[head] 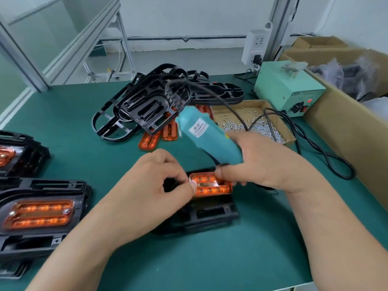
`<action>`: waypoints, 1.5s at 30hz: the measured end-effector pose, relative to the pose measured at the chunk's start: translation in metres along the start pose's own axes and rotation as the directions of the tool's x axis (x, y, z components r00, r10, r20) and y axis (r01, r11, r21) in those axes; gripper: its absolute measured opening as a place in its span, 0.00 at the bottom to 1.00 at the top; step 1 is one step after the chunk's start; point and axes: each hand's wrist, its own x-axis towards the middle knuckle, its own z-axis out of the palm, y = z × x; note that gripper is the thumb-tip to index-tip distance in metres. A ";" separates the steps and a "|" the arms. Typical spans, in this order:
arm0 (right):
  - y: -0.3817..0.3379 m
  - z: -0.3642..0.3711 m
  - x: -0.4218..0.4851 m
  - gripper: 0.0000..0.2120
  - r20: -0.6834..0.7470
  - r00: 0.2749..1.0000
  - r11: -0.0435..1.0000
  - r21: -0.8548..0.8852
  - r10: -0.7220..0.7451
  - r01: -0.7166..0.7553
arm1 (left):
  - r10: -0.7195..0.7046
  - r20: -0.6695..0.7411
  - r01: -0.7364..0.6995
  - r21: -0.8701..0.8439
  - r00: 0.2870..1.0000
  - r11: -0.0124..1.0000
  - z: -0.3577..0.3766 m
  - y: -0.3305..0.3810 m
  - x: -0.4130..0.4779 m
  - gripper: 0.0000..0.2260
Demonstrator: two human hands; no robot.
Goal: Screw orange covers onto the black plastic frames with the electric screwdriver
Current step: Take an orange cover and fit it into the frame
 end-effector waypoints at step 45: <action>0.002 0.009 -0.002 0.14 0.067 0.995 0.978 -0.201 0.068 -0.053 | -0.028 0.034 0.021 0.197 0.999 0.980 0.009 -0.014 0.010 0.32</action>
